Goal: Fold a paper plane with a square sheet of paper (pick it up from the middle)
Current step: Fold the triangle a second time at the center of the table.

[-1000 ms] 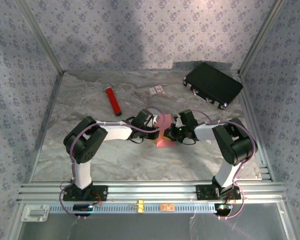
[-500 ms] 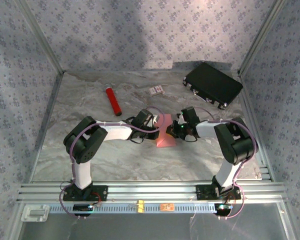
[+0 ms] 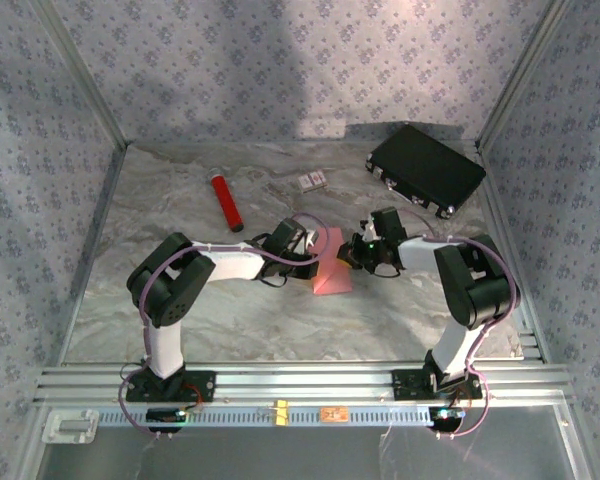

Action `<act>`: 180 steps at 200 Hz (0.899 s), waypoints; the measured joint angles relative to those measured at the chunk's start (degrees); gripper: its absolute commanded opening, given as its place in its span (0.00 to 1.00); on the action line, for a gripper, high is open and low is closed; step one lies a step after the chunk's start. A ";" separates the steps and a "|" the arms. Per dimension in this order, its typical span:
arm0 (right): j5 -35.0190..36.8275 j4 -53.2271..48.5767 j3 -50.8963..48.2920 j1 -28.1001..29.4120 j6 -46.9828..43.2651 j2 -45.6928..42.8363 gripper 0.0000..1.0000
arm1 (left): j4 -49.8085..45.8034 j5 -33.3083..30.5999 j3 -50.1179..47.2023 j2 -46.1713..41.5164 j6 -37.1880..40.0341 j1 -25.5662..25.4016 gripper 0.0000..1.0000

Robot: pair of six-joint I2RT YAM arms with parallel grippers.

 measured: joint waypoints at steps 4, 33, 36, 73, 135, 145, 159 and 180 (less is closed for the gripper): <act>-0.13 0.13 0.13 -0.07 0.00 0.00 0.06 | 0.00 0.00 0.00 -0.02 0.00 0.00 0.00; -0.09 0.55 0.28 -0.20 0.00 0.83 0.04 | -0.02 0.00 0.00 0.00 0.00 0.00 0.00; 0.02 0.57 0.20 -0.22 0.00 1.01 0.04 | -0.02 0.00 0.00 0.00 0.00 0.00 0.00; -0.02 2.75 -2.60 -1.73 0.00 1.88 0.04 | 0.04 0.15 0.00 0.00 0.02 0.00 0.00; -1.44 3.52 -2.60 -4.98 -0.33 2.38 0.05 | 0.09 0.39 -0.11 -0.02 0.20 0.00 0.00; -1.36 3.58 -2.62 -4.98 -0.55 2.05 0.06 | 0.09 0.39 -0.11 0.00 0.20 0.00 0.00; -1.01 3.56 -2.62 -4.98 -1.01 0.90 0.06 | 0.09 0.39 -0.11 -0.02 0.20 0.00 0.00; -0.70 2.34 -2.36 -4.59 -1.95 -1.95 0.06 | 0.35 0.39 -0.33 -0.02 0.17 0.00 0.00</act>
